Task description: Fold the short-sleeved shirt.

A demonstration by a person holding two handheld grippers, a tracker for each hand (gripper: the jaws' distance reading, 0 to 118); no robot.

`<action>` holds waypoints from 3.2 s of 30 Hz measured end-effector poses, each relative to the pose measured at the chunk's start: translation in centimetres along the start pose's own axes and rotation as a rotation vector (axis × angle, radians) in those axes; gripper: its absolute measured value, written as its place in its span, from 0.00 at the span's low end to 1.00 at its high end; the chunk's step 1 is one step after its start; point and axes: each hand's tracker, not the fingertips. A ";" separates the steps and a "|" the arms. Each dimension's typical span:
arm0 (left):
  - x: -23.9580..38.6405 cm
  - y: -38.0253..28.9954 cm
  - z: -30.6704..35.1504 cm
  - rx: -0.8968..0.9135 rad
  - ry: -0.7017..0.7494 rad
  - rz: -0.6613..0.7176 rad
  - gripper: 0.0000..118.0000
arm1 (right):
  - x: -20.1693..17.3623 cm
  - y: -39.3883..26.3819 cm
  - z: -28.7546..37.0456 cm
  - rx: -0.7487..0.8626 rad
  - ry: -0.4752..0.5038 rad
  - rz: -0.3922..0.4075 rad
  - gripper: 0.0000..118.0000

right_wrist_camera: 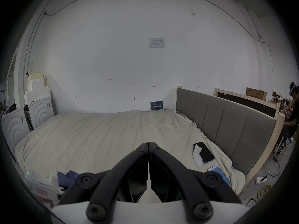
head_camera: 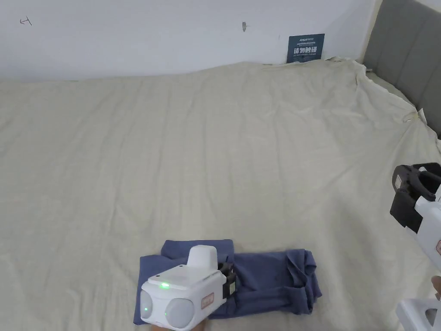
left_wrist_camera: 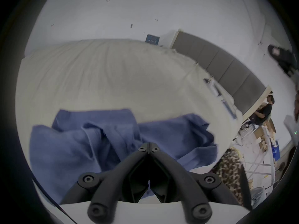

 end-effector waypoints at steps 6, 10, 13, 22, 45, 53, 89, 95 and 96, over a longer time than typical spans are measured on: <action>-4.5 4.0 6.6 0.056 -0.076 0.075 0.00 | -1.2 0.5 -0.1 0.014 0.026 0.007 0.00; -9.4 4.9 9.2 0.027 -0.119 0.233 0.13 | -2.0 0.5 -0.4 0.014 0.043 0.008 0.00; -12.4 4.6 10.0 -0.015 -0.081 0.268 0.64 | -2.5 0.4 -0.6 0.010 0.054 0.005 0.00; -18.8 0.5 7.0 -0.165 -0.040 0.436 0.91 | -3.5 -0.2 -0.7 -0.013 0.066 0.015 0.00; -15.0 0.5 4.5 -0.213 0.059 0.292 0.20 | -2.6 -0.6 -1.2 -0.025 0.046 -0.006 0.00; -17.0 2.6 10.6 -0.157 0.142 0.314 0.19 | -3.4 0.1 -1.7 -0.005 0.074 -0.008 0.00; 0.6 4.5 -5.0 -0.563 0.230 -0.215 0.20 | -2.5 -0.5 -0.7 0.000 0.083 -0.032 0.00; 2.6 2.8 -6.3 -0.534 0.301 -0.271 0.28 | -1.5 -0.8 -0.3 -0.010 0.059 -0.033 0.00; 2.6 2.8 -6.1 -0.528 0.301 -0.271 0.33 | -1.4 -0.8 -0.2 -0.010 0.057 -0.034 0.00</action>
